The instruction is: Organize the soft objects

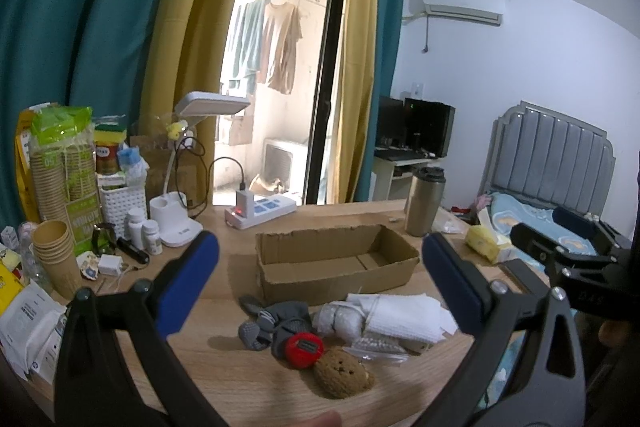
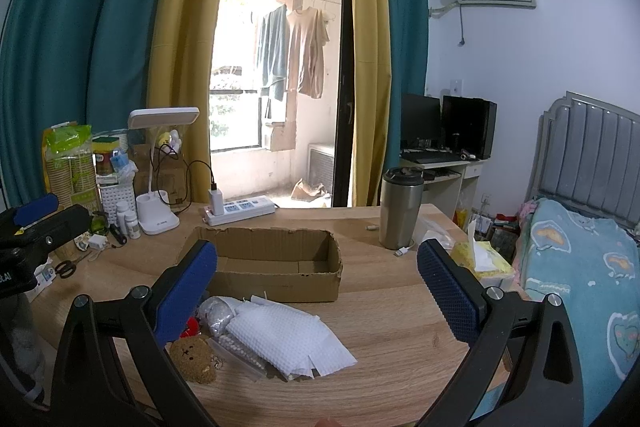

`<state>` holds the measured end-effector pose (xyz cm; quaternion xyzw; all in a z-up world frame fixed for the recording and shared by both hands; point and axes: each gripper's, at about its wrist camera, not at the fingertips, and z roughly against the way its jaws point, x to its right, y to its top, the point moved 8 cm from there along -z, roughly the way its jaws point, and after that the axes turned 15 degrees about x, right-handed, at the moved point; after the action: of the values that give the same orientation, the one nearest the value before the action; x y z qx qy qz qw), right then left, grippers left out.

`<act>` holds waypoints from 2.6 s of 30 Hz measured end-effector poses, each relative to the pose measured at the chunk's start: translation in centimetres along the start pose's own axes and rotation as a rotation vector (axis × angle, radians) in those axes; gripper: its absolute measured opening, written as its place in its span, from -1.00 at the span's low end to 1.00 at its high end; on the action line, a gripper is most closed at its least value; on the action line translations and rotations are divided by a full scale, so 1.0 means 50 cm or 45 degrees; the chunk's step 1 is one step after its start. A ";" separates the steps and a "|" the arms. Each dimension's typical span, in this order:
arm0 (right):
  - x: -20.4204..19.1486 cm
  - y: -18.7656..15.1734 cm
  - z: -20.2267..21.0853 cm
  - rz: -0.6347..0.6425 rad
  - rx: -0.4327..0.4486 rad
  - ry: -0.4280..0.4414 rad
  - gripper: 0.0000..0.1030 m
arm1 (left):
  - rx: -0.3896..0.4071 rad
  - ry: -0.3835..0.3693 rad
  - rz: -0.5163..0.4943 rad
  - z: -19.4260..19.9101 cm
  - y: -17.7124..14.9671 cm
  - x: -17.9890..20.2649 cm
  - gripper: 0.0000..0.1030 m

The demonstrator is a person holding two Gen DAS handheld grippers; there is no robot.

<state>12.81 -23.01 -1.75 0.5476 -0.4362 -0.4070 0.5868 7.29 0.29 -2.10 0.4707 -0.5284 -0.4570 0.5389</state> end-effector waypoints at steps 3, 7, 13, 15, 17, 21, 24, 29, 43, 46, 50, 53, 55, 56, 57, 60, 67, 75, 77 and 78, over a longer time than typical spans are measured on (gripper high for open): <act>0.001 0.000 0.000 -0.001 -0.001 0.000 0.98 | -0.001 0.000 -0.001 0.001 -0.001 0.001 0.99; 0.001 -0.001 0.000 -0.001 -0.001 0.000 0.98 | 0.000 0.001 0.000 0.001 -0.003 0.001 0.99; 0.002 0.000 -0.001 -0.001 -0.002 0.000 0.98 | 0.000 0.000 0.000 0.001 -0.002 0.001 0.99; 0.002 0.000 0.000 -0.001 -0.002 0.000 0.98 | 0.000 0.000 0.001 0.001 -0.003 0.001 0.99; 0.001 0.000 -0.001 -0.002 -0.002 0.001 0.98 | -0.001 0.000 0.001 0.002 -0.004 0.002 0.99; 0.001 0.000 -0.002 -0.002 -0.002 0.001 0.98 | -0.001 0.001 0.002 0.002 -0.004 0.001 0.99; 0.002 0.000 -0.001 -0.002 -0.004 0.001 0.98 | -0.001 0.001 0.002 0.002 -0.004 0.001 0.99; -0.006 -0.011 -0.002 0.000 -0.004 0.001 0.98 | -0.002 0.001 0.002 0.003 -0.006 0.001 0.99; -0.006 -0.011 -0.003 0.000 -0.007 0.002 0.98 | -0.005 0.001 0.005 0.004 -0.006 0.003 0.99; -0.007 -0.014 -0.004 -0.001 -0.010 0.001 0.98 | -0.006 0.002 0.005 0.004 -0.007 0.003 0.99; -0.009 -0.018 -0.004 -0.001 -0.014 0.002 0.98 | -0.011 -0.001 0.007 0.011 -0.012 0.011 0.99; -0.009 -0.032 -0.006 -0.002 -0.028 0.007 0.98 | -0.020 -0.002 0.013 0.011 -0.019 0.013 0.99; -0.007 -0.042 -0.009 -0.010 -0.046 0.015 0.98 | -0.043 -0.002 0.021 0.001 -0.039 0.010 0.99; -0.005 -0.048 -0.013 -0.011 -0.055 0.015 0.98 | -0.052 -0.001 0.024 -0.001 -0.045 0.009 0.99; -0.005 -0.055 -0.018 -0.009 -0.067 0.015 0.98 | -0.063 0.002 0.028 -0.006 -0.051 0.007 0.99; -0.009 -0.076 -0.036 -0.012 -0.113 0.023 0.98 | -0.096 0.015 0.040 -0.020 -0.068 -0.004 0.99; -0.041 -0.148 -0.082 0.005 -0.260 0.079 0.95 | -0.209 0.046 0.092 -0.065 -0.119 -0.048 0.99; -0.065 -0.211 -0.135 0.015 -0.381 0.106 0.85 | -0.319 0.056 0.116 -0.111 -0.179 -0.081 0.99; -0.073 -0.227 -0.146 0.019 -0.413 0.122 0.76 | -0.341 0.061 0.118 -0.122 -0.193 -0.089 0.99; -0.076 -0.235 -0.151 0.022 -0.431 0.129 0.73 | -0.355 0.062 0.121 -0.128 -0.199 -0.094 0.99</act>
<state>18.96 -18.02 -13.86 0.4571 -0.3360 -0.4414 0.6952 13.62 3.69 -12.61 0.3767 -0.4682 -0.4883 0.6328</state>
